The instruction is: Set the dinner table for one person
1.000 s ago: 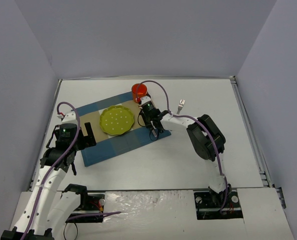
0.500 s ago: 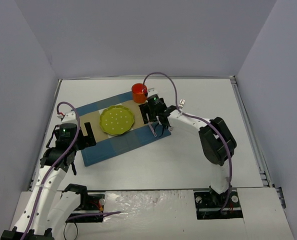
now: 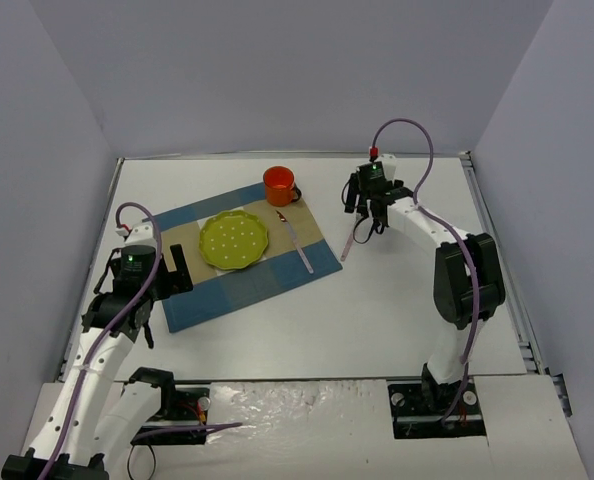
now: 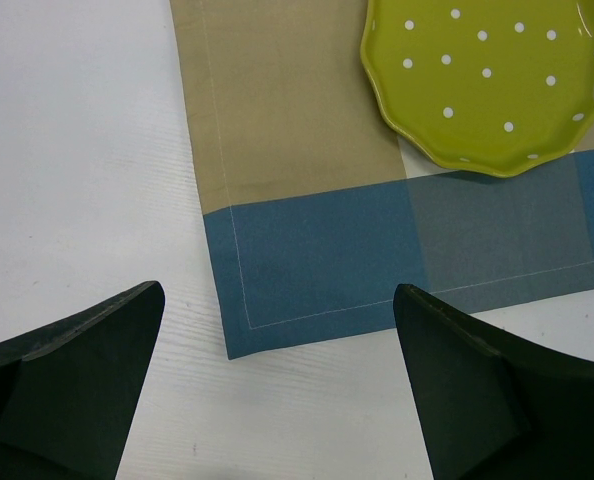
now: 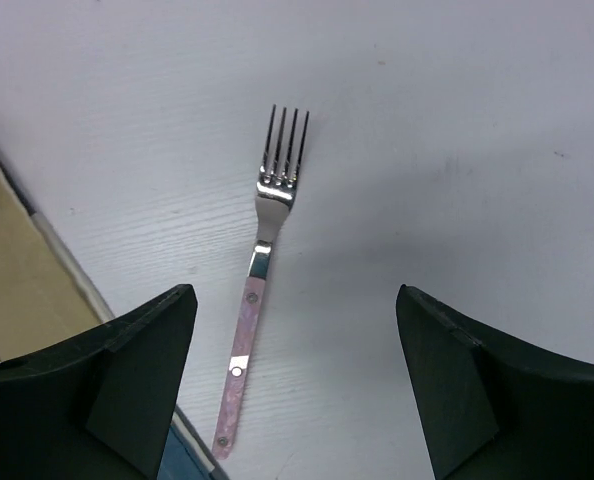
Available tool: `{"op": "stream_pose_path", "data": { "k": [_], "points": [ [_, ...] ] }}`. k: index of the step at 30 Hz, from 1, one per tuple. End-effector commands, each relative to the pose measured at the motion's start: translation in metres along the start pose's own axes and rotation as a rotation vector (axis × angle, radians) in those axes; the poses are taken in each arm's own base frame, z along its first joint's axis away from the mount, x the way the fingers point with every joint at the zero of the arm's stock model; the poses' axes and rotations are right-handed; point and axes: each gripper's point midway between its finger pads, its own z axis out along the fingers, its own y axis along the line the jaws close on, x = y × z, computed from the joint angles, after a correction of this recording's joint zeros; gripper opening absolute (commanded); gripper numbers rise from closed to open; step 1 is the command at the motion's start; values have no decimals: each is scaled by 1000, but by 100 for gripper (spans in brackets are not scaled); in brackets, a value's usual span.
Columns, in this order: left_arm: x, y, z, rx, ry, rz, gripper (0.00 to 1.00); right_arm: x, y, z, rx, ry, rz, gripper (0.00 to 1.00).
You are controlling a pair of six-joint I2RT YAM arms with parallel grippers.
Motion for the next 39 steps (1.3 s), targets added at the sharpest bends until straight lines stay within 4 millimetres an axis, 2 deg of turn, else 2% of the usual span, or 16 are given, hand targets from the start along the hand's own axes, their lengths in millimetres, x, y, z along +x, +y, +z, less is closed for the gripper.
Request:
{"op": "stream_pose_path", "data": {
  "k": [1,3,9,16,24,26,28,33,39],
  "points": [
    [-16,-5,-1,8,-48,-15,97,-5,4,12,22,3,69,76],
    [-16,-4,-1,7,-47,-15,97,2,6,26,33,25,74,74],
    [-15,-4,-1,4,-43,-13,97,21,10,52,53,75,85,67],
    [-15,-4,-1,2,-44,-9,97,32,10,65,70,97,86,49],
    [-14,-6,0,9,-39,-5,97,45,9,74,76,128,90,21],
    [-13,-9,0,24,-35,-3,97,47,8,74,74,137,86,7],
    [-12,-13,-1,39,-30,0,97,47,6,72,74,136,84,0],
    [-12,-22,-3,77,-25,15,97,31,5,57,60,101,89,0],
    [-25,-58,-12,191,-44,-31,97,-16,27,2,-55,1,107,0]
  ]
}}
